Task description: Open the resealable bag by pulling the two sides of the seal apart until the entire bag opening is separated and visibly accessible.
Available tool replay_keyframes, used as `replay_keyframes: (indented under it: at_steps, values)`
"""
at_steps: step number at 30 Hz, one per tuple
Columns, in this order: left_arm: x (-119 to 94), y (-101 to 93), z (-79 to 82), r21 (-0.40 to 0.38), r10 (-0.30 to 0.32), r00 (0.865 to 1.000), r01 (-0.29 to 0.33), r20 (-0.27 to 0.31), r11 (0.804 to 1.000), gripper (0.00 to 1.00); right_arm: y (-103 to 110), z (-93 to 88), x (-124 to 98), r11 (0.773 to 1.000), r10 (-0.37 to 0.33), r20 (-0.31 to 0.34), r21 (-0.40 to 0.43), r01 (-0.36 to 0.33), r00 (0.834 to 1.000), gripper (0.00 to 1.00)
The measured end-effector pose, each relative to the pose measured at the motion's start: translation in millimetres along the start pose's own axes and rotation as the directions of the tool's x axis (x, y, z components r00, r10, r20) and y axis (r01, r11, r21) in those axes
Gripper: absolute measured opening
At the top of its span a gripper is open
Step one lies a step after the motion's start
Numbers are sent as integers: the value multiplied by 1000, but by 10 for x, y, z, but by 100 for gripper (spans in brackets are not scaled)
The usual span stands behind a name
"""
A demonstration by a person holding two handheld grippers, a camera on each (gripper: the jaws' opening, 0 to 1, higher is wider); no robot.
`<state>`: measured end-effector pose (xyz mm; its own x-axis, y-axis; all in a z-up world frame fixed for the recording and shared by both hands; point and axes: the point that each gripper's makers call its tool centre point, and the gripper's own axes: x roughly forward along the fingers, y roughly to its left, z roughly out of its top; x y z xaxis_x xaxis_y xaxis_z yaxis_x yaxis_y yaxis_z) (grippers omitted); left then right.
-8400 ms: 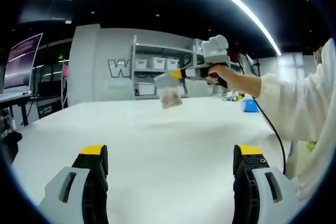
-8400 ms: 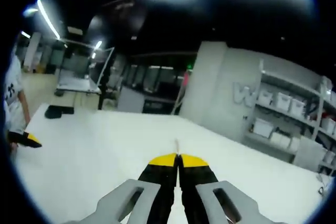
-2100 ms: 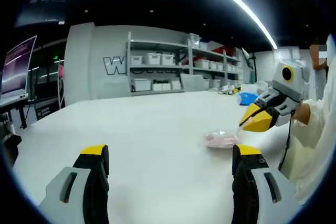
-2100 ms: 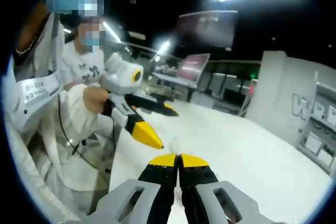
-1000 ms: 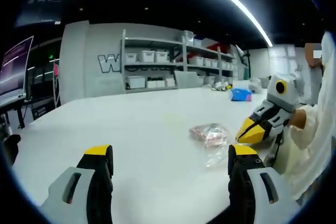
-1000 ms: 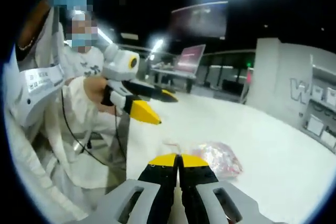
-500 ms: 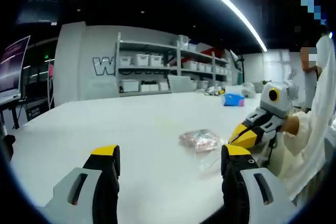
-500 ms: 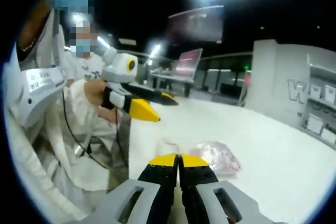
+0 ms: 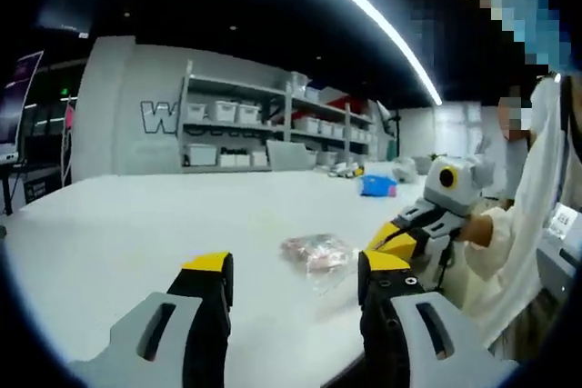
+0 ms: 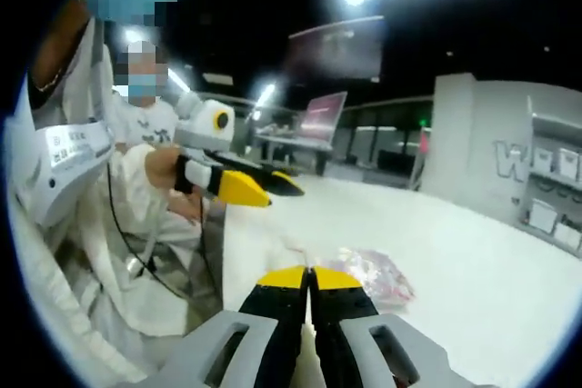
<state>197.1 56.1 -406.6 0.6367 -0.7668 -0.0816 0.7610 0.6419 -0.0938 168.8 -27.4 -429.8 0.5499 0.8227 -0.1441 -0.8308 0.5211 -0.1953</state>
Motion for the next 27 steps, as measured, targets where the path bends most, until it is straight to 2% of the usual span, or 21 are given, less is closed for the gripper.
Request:
replay_keyframes:
  at_steps: [2, 5, 6, 7, 9, 10, 11, 13, 14, 15, 17, 19, 20, 24, 25, 27]
  values:
    - [7, -8, -11, -17, -6, 1000, 6, -13, 1000, 50, 0, 12, 1, 1000, 1, 5, 1, -1, 1000, 0]
    - [30, -151, -24, -103, -84, 995, 78, -48, 992, 40, -1, 28, 2, 1000, 1, 9, 1, -1, 1000, 0]
    - [22, -220, -26, -138, -124, 990, 114, -64, 984, 38, -5, 35, 0, 1000, -1, 12, 0, 1, 1000, 0]
    - [19, -233, -29, -169, -131, 989, 117, -74, 979, 37, -8, 42, -2, 1000, -3, 15, 0, 3, 1000, 0]
    - [21, -229, -51, -284, -151, 984, 118, -99, 952, 36, -14, 66, -3, 1000, -5, 26, 2, 5, 1000, 0]
    - [18, -234, -73, -368, -167, 979, 115, -114, 923, 35, -16, 77, -1, 1000, -6, 30, 1, 6, 1000, 0]
    - [18, -254, -77, -451, -193, 975, 122, -113, 884, 33, -18, 89, -1, 1000, -8, 35, -1, 8, 999, 0]
    - [15, -303, -90, -598, -247, 963, 135, -108, 790, 29, -30, 110, 3, 1000, -13, 40, -4, 13, 999, 0]
    - [15, -320, -96, -639, -265, 959, 143, -100, 756, 26, -37, 118, 8, 1000, -15, 40, -6, 15, 999, 0]
    - [21, -316, -124, -670, -269, 957, 133, -104, 731, 23, -43, 125, 12, 1000, -15, 38, -10, 16, 999, 0]
    - [24, -316, -198, -706, -278, 952, 109, -128, 700, 23, -50, 144, 19, 1000, -14, 39, -17, 14, 999, 0]
    - [36, -324, -250, -751, -285, 949, 87, -138, 654, 21, -53, 168, 20, 1000, -10, 44, -20, 10, 999, 0]
    - [41, -328, -258, -765, -287, 948, 82, -137, 638, 20, -56, 177, 20, 1000, -8, 47, -20, 9, 999, 0]
    - [78, -348, -193, -838, -301, 949, 88, -94, 539, 17, -68, 211, 21, 1000, -6, 57, -23, 7, 998, 0]
    - [89, -346, -186, -848, -305, 948, 86, -92, 524, 17, -69, 217, 21, 1000, -6, 59, -23, 7, 998, 0]
    - [119, -353, -179, -858, -313, 946, 86, -89, 506, 17, -71, 229, 20, 1000, -4, 65, -23, 6, 998, 0]
